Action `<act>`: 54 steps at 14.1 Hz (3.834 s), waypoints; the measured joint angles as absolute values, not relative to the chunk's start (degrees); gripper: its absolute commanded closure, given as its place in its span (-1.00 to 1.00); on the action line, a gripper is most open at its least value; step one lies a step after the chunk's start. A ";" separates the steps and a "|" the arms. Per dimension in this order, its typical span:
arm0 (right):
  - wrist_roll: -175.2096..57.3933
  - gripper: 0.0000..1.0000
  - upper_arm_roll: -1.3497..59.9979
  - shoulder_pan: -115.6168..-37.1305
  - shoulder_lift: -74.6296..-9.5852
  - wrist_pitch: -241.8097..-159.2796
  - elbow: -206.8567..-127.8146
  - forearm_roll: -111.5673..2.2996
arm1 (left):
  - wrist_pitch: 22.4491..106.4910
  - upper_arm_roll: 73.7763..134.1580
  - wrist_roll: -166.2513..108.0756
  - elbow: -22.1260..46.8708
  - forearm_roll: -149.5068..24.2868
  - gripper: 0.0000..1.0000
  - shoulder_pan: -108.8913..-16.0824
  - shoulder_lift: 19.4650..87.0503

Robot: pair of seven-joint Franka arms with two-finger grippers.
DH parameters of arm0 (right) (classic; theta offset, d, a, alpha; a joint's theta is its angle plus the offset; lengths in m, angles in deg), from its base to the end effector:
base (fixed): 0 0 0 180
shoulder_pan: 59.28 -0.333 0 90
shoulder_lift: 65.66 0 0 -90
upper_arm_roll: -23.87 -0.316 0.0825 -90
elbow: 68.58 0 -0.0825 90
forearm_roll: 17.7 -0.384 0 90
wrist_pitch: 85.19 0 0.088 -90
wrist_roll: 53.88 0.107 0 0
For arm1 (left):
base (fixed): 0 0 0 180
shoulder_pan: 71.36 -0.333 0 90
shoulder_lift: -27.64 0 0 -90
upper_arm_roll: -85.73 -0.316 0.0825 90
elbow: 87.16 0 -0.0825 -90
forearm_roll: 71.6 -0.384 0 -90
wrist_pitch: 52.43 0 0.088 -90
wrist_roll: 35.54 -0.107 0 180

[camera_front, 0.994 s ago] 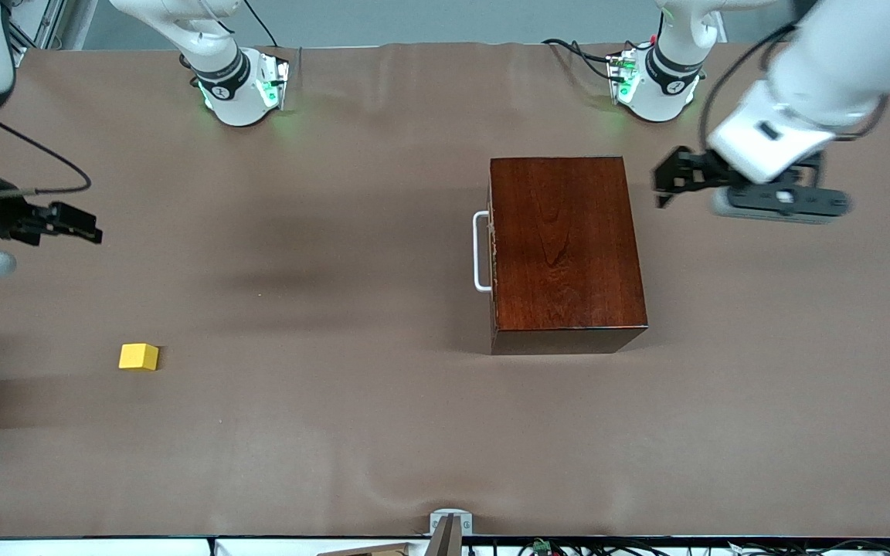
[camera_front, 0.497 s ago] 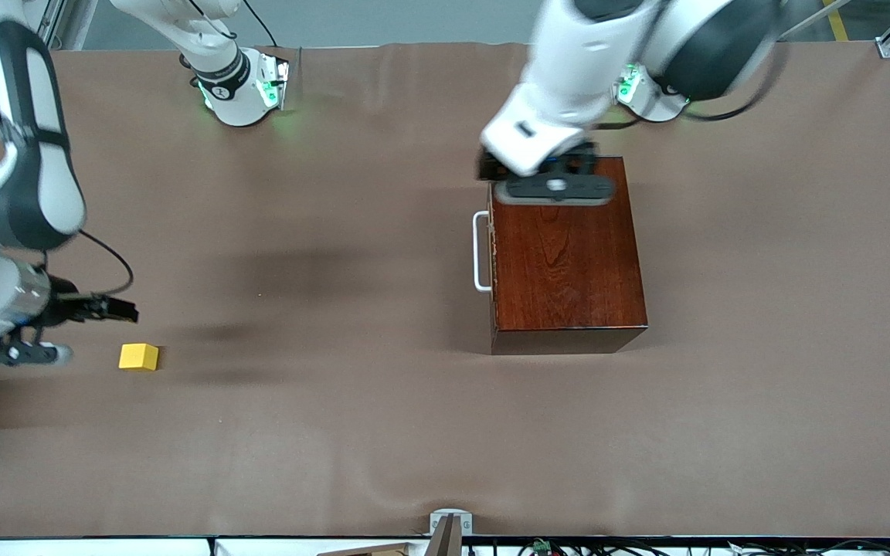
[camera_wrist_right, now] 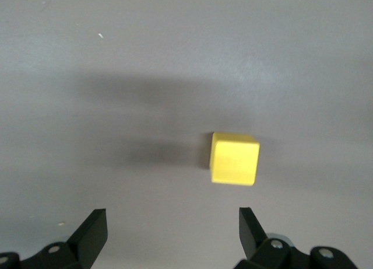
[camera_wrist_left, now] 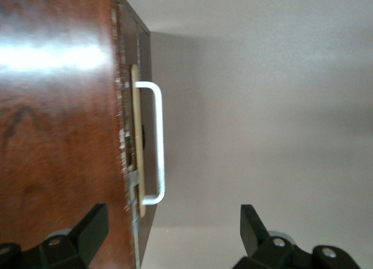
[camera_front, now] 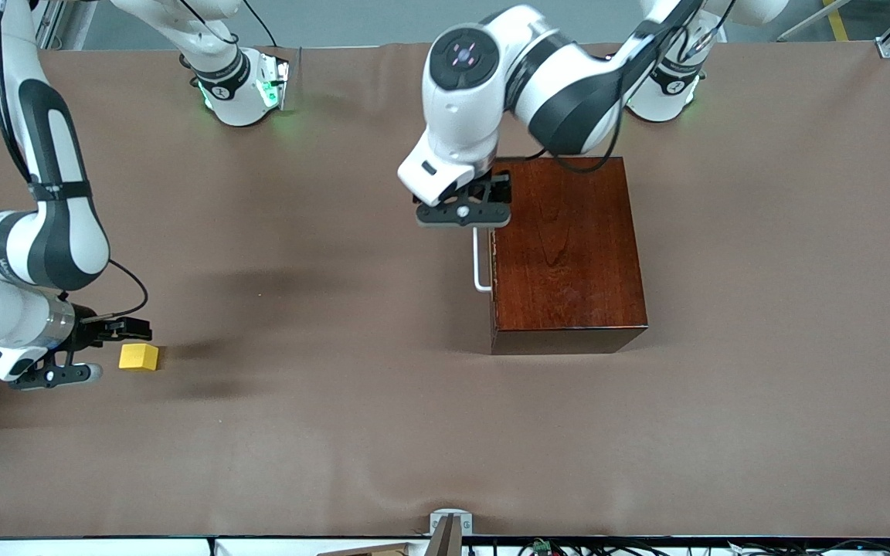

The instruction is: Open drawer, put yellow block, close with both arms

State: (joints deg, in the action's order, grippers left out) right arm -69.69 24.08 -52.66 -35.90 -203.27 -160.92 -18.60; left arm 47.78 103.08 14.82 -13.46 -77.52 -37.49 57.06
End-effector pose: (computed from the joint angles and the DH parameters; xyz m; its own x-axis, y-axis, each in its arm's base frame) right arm 0.6732 -0.0795 0.3193 0.9867 0.1494 -0.0644 0.1477 -0.9886 -0.0302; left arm 0.4797 -0.5104 0.4611 0.9985 -0.0002 -0.0539 0.0002 -1.0000 0.0069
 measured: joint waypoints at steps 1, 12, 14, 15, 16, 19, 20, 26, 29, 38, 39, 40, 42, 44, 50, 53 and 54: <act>-70.62 -1.00 24.10 -52.35 -34.86 -204.80 -160.92 -18.60 | 48.81 101.59 15.07 -13.54 -77.52 -1.00 -35.94 58.19; -74.88 -1.00 24.29 -49.75 -27.72 -211.97 -160.80 -18.48 | 50.87 91.77 15.22 -13.75 -78.67 -1.00 -26.95 66.14; -75.39 -1.00 24.33 -49.45 -27.39 -214.15 -161.18 -18.48 | 50.80 91.77 15.22 -13.73 -80.10 -1.00 -26.92 66.98; -75.40 -1.00 24.33 -49.45 -27.05 -215.96 -161.70 -18.48 | 50.79 91.77 15.22 -13.73 -80.33 -1.00 -26.92 67.48; -75.40 -1.00 24.32 -49.45 -26.55 -218.09 -162.31 -18.48 | 50.79 91.77 15.22 -13.73 -80.41 -1.00 -26.92 67.90; -75.39 -0.49 24.40 -49.38 -24.63 -221.37 -163.20 -18.48 | 50.81 91.77 15.22 -13.73 -80.43 -1.00 -26.91 68.71; -75.39 0.41 24.51 -49.16 -24.24 -221.48 -163.24 -18.48 | 50.84 91.77 15.22 -13.73 -80.43 -1.00 -26.91 68.85; -75.39 1.00 24.48 -48.14 -24.07 -221.44 -163.29 -18.48 | 52.43 91.77 15.22 -13.79 -80.46 -1.00 -26.48 69.66; -75.47 1.00 24.11 -48.28 -24.10 -221.00 -163.16 -18.48 | 53.30 91.76 15.22 -13.79 -80.46 -1.00 -26.44 70.63; -75.90 1.00 23.46 -51.37 -25.29 -215.94 -159.36 -17.26 | 57.22 91.85 15.26 -13.87 -80.46 -1.00 -26.26 70.78; -75.93 1.00 23.38 -51.73 -25.51 -214.11 -158.76 -17.23 | 58.27 91.92 15.28 -13.85 -80.46 -1.00 -26.24 70.79; -75.93 1.00 23.29 -52.36 -26.07 -211.44 -157.84 -17.22 | 59.43 92.02 15.30 -13.84 -80.46 -1.00 -26.21 70.81; -75.92 1.00 23.20 -53.96 -27.66 -205.78 -155.52 -17.22 | 60.78 92.13 15.42 -13.82 -80.46 -1.00 -26.13 70.87; -75.92 1.00 23.15 -55.14 -29.28 -202.40 -153.80 -17.21 | 61.40 92.23 16.19 -13.80 -80.44 -1.00 -26.11 70.88; -87.61 1.00 22.96 -56.17 -31.69 -199.92 -153.33 -17.23 | 66.25 92.66 18.35 -13.81 -77.71 -1.00 -26.03 71.14; -92.49 1.00 22.93 -56.18 -31.85 -199.93 -153.29 -17.23 | 67.51 92.80 18.38 -13.80 -77.68 -1.00 -25.75 71.51; -94.10 1.00 22.92 -56.18 -31.95 -199.95 -153.29 -17.23 | 68.13 92.82 18.38 -13.80 -77.68 -1.00 -25.55 71.69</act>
